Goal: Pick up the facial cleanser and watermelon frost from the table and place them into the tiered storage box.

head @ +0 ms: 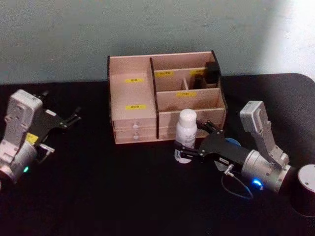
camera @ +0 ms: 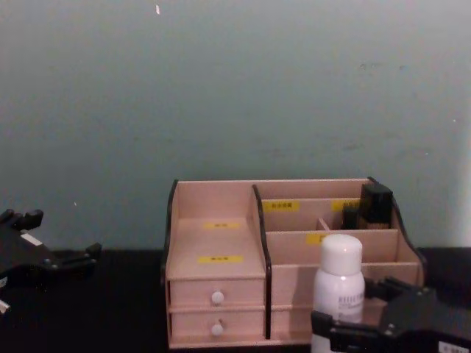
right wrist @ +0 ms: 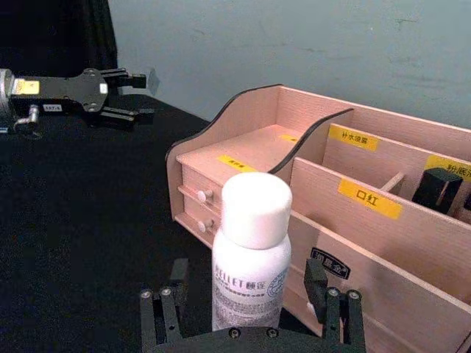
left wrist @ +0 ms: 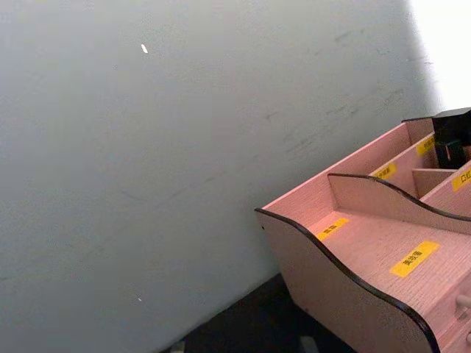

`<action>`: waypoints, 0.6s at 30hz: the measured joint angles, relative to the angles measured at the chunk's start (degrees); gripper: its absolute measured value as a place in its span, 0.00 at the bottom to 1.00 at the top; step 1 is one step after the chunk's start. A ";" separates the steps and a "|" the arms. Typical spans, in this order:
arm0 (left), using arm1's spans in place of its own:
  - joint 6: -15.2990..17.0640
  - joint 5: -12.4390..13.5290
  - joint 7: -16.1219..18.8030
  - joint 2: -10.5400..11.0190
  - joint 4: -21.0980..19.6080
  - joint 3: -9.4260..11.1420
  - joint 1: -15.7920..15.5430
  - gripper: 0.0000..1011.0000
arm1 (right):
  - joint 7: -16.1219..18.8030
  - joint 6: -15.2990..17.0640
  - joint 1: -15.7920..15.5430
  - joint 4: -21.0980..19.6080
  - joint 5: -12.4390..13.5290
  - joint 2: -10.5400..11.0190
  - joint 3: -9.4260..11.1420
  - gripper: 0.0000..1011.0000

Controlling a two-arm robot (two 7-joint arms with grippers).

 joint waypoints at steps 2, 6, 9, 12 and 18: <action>0.00 0.00 0.00 0.00 0.00 0.00 0.00 0.99 | 0.02 0.05 0.25 0.34 0.02 -0.16 -0.09 0.99; 0.00 0.00 0.00 0.00 0.00 0.00 0.00 0.99 | 0.03 0.18 0.58 0.87 0.11 -0.42 -0.17 0.99; 0.00 0.00 0.00 0.00 0.00 0.00 0.00 0.99 | 0.02 0.32 0.87 1.31 0.19 -0.65 -0.26 0.99; 0.00 0.00 0.00 0.00 0.00 0.00 0.00 0.99 | -0.01 0.51 1.10 1.69 0.21 -0.86 -0.41 0.99; 0.00 0.00 0.00 0.00 0.00 0.00 0.00 0.99 | 0.00 0.79 1.44 2.36 0.22 -1.07 -0.64 0.99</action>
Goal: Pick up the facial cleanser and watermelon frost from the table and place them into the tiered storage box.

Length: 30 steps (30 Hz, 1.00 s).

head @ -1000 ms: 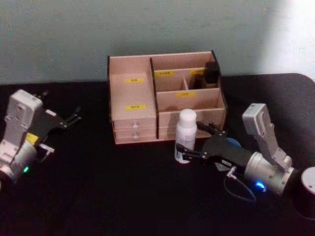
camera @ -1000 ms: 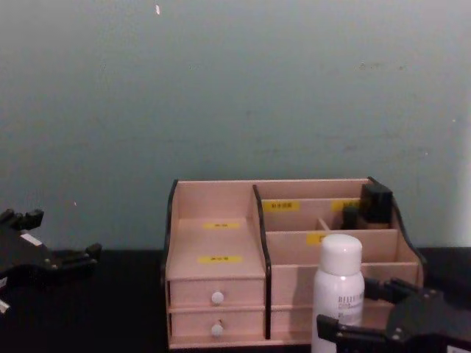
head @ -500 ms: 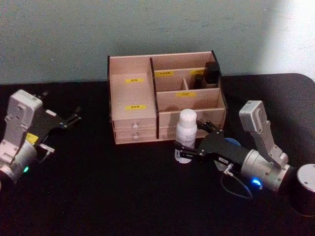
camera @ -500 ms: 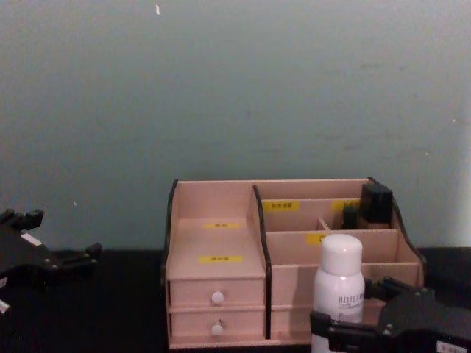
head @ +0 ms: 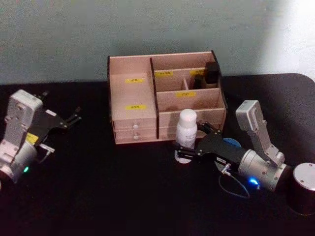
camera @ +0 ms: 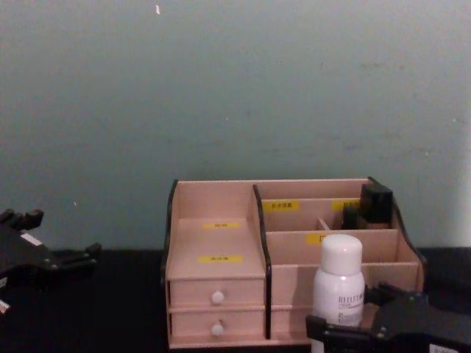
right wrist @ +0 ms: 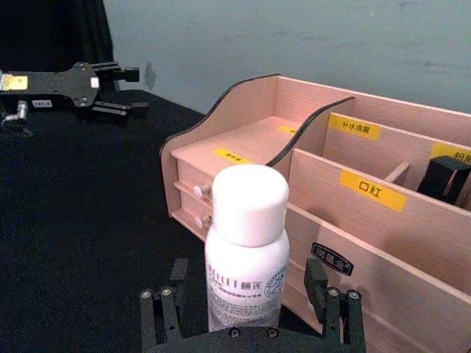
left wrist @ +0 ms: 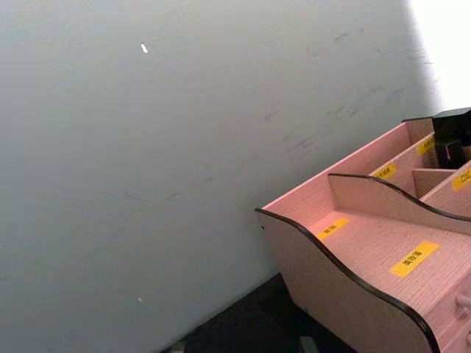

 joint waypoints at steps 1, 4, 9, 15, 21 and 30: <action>0.00 0.00 0.00 0.00 0.00 0.00 0.00 0.99 | 0.00 0.04 0.02 0.04 0.01 -0.03 -0.02 0.99; 0.00 0.00 0.00 0.00 0.00 0.00 0.00 0.99 | 0.05 0.14 0.15 0.28 0.06 -0.12 -0.11 0.99; 0.00 0.00 0.00 0.00 0.00 0.00 0.00 0.99 | 0.09 0.17 0.22 0.41 0.08 -0.17 -0.15 0.99; 0.00 0.00 0.00 0.00 -0.01 0.00 0.00 0.99 | 0.09 0.17 0.18 0.33 0.08 -0.15 -0.15 0.99; 0.00 0.00 0.00 0.00 0.00 0.00 0.00 0.99 | 0.08 0.17 0.15 0.28 0.07 -0.12 -0.13 0.99; 0.00 0.00 0.00 0.00 0.00 0.00 0.00 0.99 | 0.05 0.16 0.11 0.24 0.07 -0.09 -0.08 0.95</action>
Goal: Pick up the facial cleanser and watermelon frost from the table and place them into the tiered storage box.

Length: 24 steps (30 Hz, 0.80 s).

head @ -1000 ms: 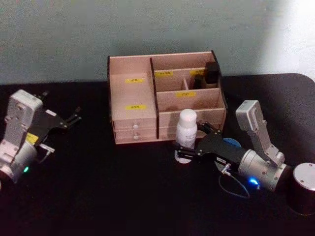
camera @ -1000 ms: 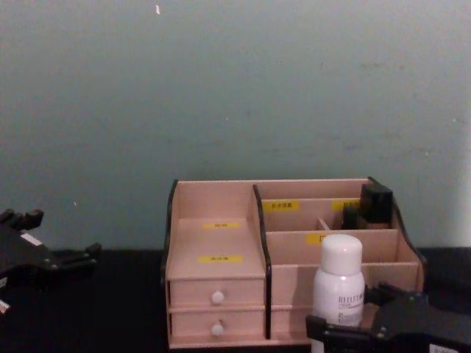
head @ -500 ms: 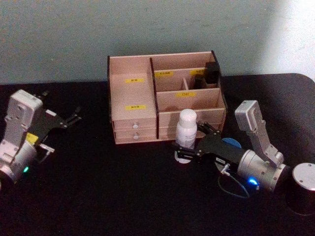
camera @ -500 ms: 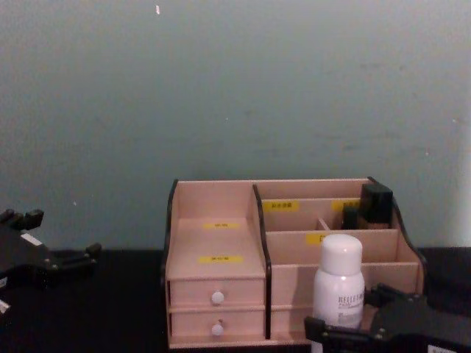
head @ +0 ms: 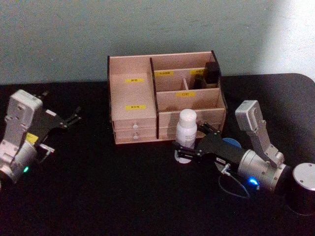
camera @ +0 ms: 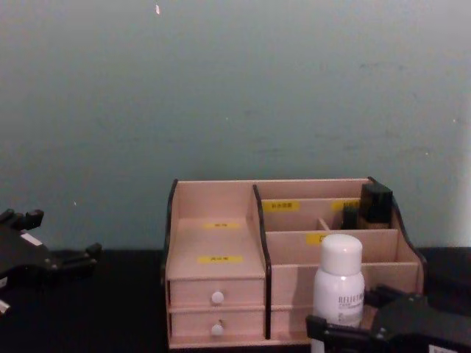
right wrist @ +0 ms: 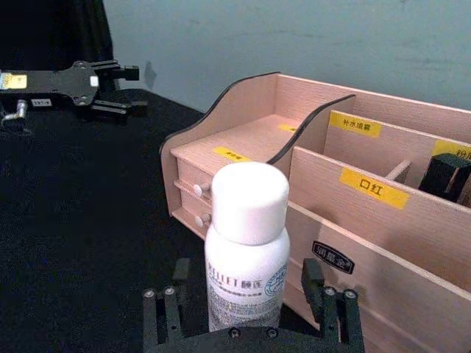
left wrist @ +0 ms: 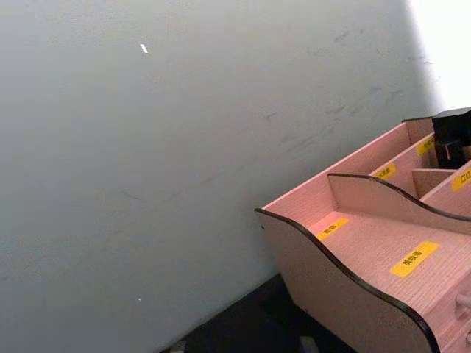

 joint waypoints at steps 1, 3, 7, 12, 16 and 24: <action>0.00 0.00 0.00 0.00 0.00 0.00 0.00 0.99 | 0.00 0.00 0.00 0.00 0.00 0.00 0.00 0.92; 0.00 0.00 0.00 0.00 0.00 0.00 0.00 0.99 | -0.01 -0.01 -0.01 -0.02 0.00 0.01 0.02 0.90; 0.00 0.00 0.00 0.00 0.00 0.00 0.00 0.99 | -0.01 -0.02 -0.01 -0.05 0.00 0.01 0.03 0.77; 0.00 0.00 0.00 0.00 0.00 0.00 0.00 0.99 | -0.02 -0.04 -0.01 -0.05 0.00 0.01 0.03 0.64; 0.00 0.00 0.00 0.00 0.00 0.00 0.00 0.99 | -0.01 -0.04 -0.01 -0.05 -0.01 0.01 0.03 0.59; 0.00 0.00 0.00 0.00 0.00 0.00 0.00 0.99 | -0.01 -0.05 -0.01 -0.05 -0.01 0.01 0.03 0.59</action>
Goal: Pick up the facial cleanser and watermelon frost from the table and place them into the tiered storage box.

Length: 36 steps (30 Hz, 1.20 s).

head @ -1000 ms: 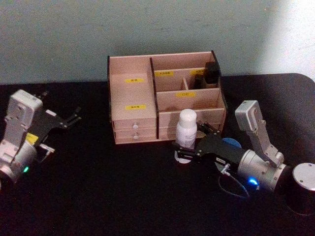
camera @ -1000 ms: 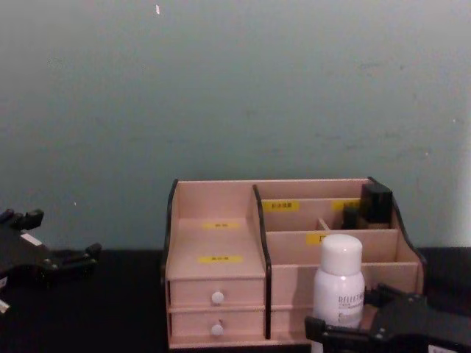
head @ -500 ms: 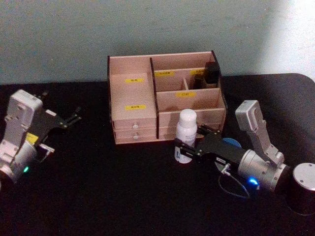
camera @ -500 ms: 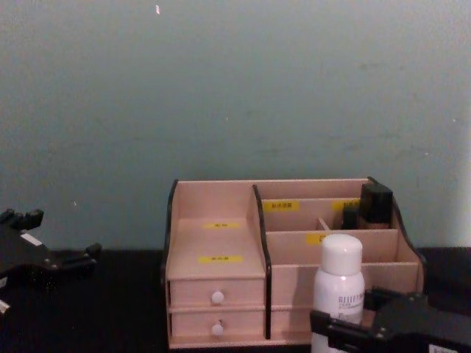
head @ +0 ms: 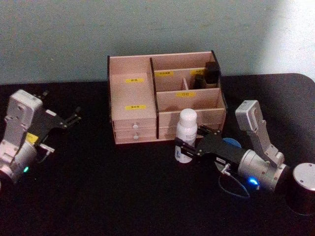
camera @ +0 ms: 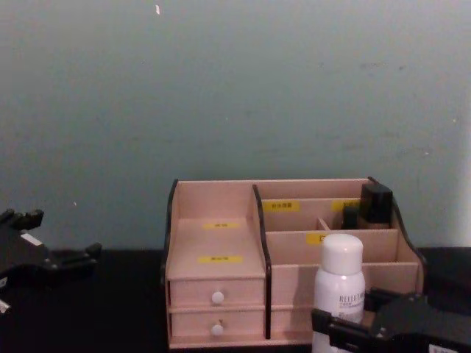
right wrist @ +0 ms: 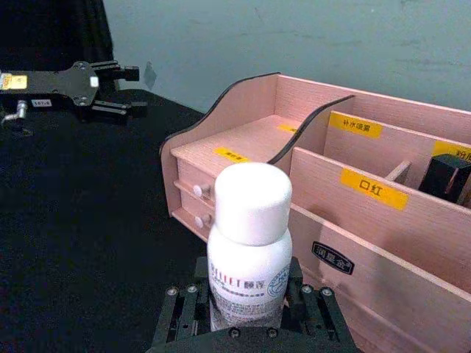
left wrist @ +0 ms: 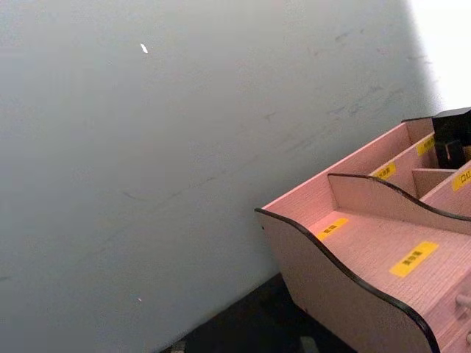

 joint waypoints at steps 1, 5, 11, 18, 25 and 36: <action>0.00 0.00 0.00 0.00 0.00 0.00 0.00 0.99 | 0.00 0.00 0.00 0.00 0.00 0.00 0.00 0.59; 0.00 0.00 0.00 0.00 0.00 0.00 0.00 0.99 | 0.00 0.00 0.00 0.00 0.00 0.00 0.00 0.59; 0.00 0.00 0.00 0.00 0.00 -0.01 0.00 0.99 | 0.00 0.00 0.00 0.00 0.00 0.00 0.00 0.59; 0.00 0.00 0.00 0.00 0.00 0.00 0.00 0.99 | 0.08 -0.32 0.05 -0.03 -0.27 0.19 -0.18 0.59; 0.00 0.00 0.00 0.00 0.00 0.00 0.00 0.99 | 0.66 0.02 -0.38 -1.89 0.15 1.13 0.00 0.59; 0.00 0.00 0.00 0.00 0.00 -0.01 0.00 0.99 | 0.33 2.47 -1.20 -6.88 2.70 2.83 1.70 0.59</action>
